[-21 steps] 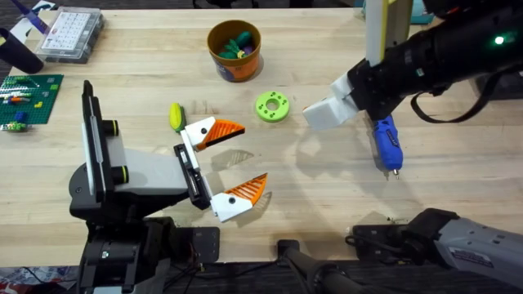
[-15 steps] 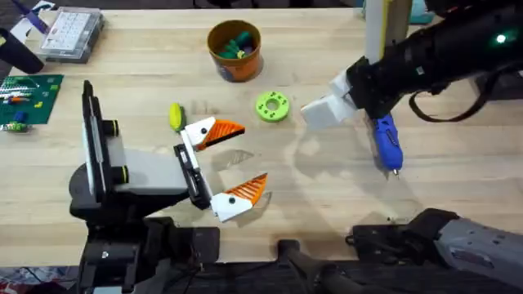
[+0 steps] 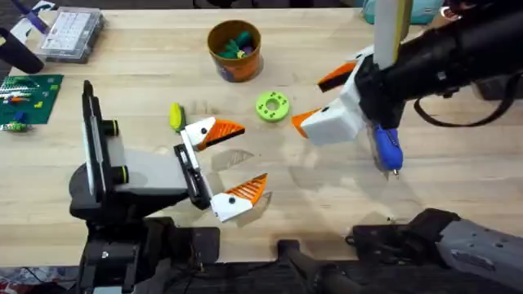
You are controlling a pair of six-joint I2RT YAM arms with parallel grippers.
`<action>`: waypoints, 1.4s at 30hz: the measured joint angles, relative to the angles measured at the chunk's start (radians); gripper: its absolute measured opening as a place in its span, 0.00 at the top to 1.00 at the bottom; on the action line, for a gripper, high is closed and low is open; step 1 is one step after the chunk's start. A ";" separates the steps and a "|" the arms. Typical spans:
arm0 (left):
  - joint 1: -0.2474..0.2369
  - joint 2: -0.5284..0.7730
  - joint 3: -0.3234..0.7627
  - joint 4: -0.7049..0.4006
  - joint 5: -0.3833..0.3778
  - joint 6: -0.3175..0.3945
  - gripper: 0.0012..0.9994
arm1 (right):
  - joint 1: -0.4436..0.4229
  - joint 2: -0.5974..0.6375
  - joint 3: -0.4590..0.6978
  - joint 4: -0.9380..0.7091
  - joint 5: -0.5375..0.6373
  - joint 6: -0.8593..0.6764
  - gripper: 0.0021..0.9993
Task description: Pick up the gripper from the table and insert it into the empty holder that is missing its gripper. Then pick up a screw, insert it into the mounting hole, and use the screwdriver to tighten it. Finally, clean up the table by picking up the vegetable and placing it into the bucket.
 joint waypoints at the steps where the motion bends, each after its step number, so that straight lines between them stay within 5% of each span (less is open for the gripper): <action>1: 0.000 0.000 0.000 0.000 0.000 0.000 0.01 | 0.000 0.000 0.000 0.000 -0.001 -0.002 0.04; 3: 0.000 0.000 0.000 0.000 0.000 -0.003 0.06 | 0.000 0.000 0.000 0.000 -0.003 -0.003 0.04; 6: 0.000 0.000 0.000 0.000 0.000 -0.007 0.40 | 0.000 0.000 0.000 0.000 -0.003 -0.006 0.04; 9: 0.000 0.000 0.000 0.000 0.000 -0.006 0.87 | 0.000 0.000 0.000 0.000 -0.003 -0.015 0.04; 11: 0.000 0.000 0.000 0.000 0.000 -0.003 0.99 | 0.000 0.000 0.000 0.000 -0.003 -0.022 0.04; 19: 0.000 0.000 0.000 0.000 0.000 -0.004 0.99 | -0.002 0.000 0.000 0.000 0.008 -0.023 0.04; 25: 0.000 0.000 0.000 -0.001 0.000 -0.004 0.99 | -0.044 -0.001 0.000 -0.012 0.124 0.039 0.04; 32: 0.000 0.000 0.000 -0.002 0.000 -0.004 0.99 | -0.187 -0.050 0.000 -0.093 0.317 0.113 0.04; 42: 0.000 0.000 0.000 -0.002 0.001 -0.004 0.99 | -0.430 -0.068 -0.066 -0.105 0.372 0.137 0.04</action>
